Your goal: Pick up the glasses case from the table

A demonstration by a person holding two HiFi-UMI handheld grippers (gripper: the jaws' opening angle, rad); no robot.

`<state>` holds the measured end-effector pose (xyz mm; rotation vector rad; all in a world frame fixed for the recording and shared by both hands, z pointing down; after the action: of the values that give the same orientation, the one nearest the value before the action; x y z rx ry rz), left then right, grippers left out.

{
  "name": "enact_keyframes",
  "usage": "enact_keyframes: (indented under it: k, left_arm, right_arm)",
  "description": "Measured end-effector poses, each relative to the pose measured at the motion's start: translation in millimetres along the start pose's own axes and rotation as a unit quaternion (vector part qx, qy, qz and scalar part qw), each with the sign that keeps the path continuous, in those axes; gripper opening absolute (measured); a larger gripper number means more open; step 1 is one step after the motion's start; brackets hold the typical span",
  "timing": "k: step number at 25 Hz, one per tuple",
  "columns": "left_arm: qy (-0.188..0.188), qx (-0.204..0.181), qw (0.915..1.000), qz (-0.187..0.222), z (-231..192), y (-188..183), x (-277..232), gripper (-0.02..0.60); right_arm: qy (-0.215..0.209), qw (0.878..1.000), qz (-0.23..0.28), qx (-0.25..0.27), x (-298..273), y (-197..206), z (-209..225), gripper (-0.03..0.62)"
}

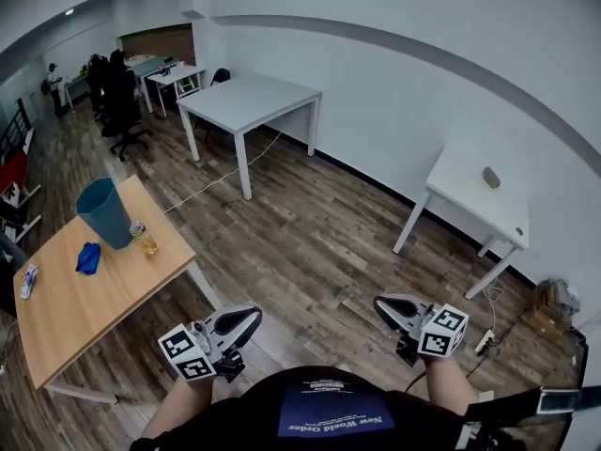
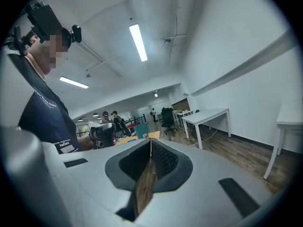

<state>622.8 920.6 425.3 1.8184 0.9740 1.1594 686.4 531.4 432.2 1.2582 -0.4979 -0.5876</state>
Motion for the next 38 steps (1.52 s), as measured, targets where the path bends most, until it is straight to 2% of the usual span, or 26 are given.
enact_keyframes:
  k: [4, 7, 10, 14, 17, 21, 25, 31, 38]
  left_arm:
    - [-0.027, -0.034, 0.9990, 0.010, -15, -6, -32, 0.002]
    - [-0.052, -0.041, 0.9972, 0.036, -27, -5, -71, 0.002]
    - [-0.067, -0.055, 0.9955, 0.038, -34, 5, -116, 0.002]
    - [-0.076, -0.044, 0.9948, 0.051, -48, 24, -173, 0.002]
    - [-0.073, -0.039, 0.9958, 0.041, -55, 40, -210, 0.002]
    - [-0.078, -0.041, 0.9957, 0.029, -76, 47, -246, 0.002]
    - [-0.077, -0.046, 0.9957, 0.024, -111, 39, -260, 0.002]
    - [-0.038, -0.023, 0.9988, 0.022, -189, 34, -263, 0.002]
    - [-0.005, -0.038, 0.9993, -0.004, -313, -34, -247, 0.002]
  right_arm:
    - [-0.045, 0.999, 0.000, 0.000, -24, -11, 55, 0.003]
    - [-0.074, 0.997, -0.002, 0.008, -38, -39, 108, 0.003]
    - [-0.104, 0.994, -0.004, 0.026, -39, -69, 156, 0.003]
    - [-0.122, 0.992, 0.000, 0.019, -33, -82, 214, 0.003]
    - [-0.129, 0.992, -0.003, 0.014, -27, -82, 250, 0.003]
    - [-0.128, 0.992, 0.002, 0.005, -29, -85, 297, 0.003]
    - [-0.116, 0.993, 0.003, 0.002, -43, -84, 326, 0.003]
    - [-0.076, 0.997, 0.002, 0.011, -98, -85, 349, 0.003]
    - [-0.032, 0.999, 0.020, 0.030, -208, -105, 351, 0.003]
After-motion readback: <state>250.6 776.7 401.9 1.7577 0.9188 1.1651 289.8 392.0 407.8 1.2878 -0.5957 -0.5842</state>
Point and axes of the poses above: the fingertips, and each gripper's own axes: x backward along the fingers, z to its right, y out of its underside, the point moved 9 cm from there along x, backward along the fingers, and after that the axes turned 9 degrees about z, right-handed, at the moved point
